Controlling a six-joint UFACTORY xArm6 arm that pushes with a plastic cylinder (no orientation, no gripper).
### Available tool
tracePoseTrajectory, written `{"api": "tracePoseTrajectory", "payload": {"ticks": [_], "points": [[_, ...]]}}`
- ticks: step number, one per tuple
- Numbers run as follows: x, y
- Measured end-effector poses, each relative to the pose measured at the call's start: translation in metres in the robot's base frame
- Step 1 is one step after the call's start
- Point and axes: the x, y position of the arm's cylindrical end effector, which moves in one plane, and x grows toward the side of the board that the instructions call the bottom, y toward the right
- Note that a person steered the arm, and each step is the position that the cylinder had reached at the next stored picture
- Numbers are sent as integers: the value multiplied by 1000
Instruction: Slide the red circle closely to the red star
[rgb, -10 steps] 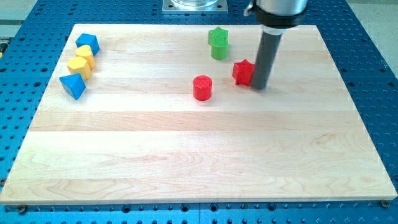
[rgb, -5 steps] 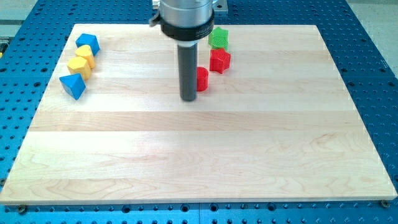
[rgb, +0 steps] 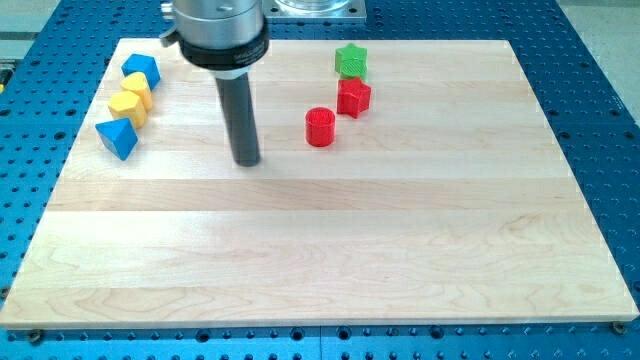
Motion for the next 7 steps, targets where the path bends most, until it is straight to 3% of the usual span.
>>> {"api": "tracePoseTrajectory", "payload": {"ticks": [1,2,3,4,5,7], "points": [[-1,27],[34,47],[64,20],[62,-16],[31,-39],[0,36]]}}
